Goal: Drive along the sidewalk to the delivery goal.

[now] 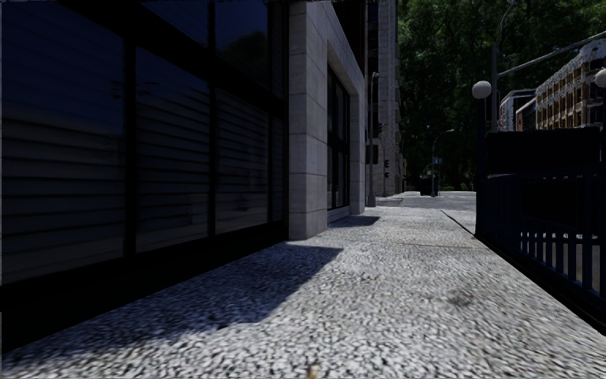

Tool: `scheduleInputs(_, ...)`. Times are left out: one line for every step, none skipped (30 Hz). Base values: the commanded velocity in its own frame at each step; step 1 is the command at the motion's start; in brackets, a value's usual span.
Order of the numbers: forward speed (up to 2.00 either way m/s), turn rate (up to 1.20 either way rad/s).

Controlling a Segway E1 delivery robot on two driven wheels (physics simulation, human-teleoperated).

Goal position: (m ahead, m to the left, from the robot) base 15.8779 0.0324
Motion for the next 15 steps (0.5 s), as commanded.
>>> scheduleInputs(1.02,-0.79)
scheduleInputs(1.02,-0.66)
scheduleInputs(1.02,-0.11)
scheduleInputs(1.02,0.0)
scheduleInputs(1.02,0.0)
scheduleInputs(1.02,0.0)
scheduleInputs(1.02,0.0)
scheduleInputs(1.02,0.0)
scheduleInputs(1.02,0.0)
scheduleInputs(1.02,0.0)
scheduleInputs(1.02,0.0)
scheduleInputs(1.02,0.0)
scheduleInputs(1.02,0.0)
scheduleInputs(1.02,0.0)
scheduleInputs(1.02,0.0)
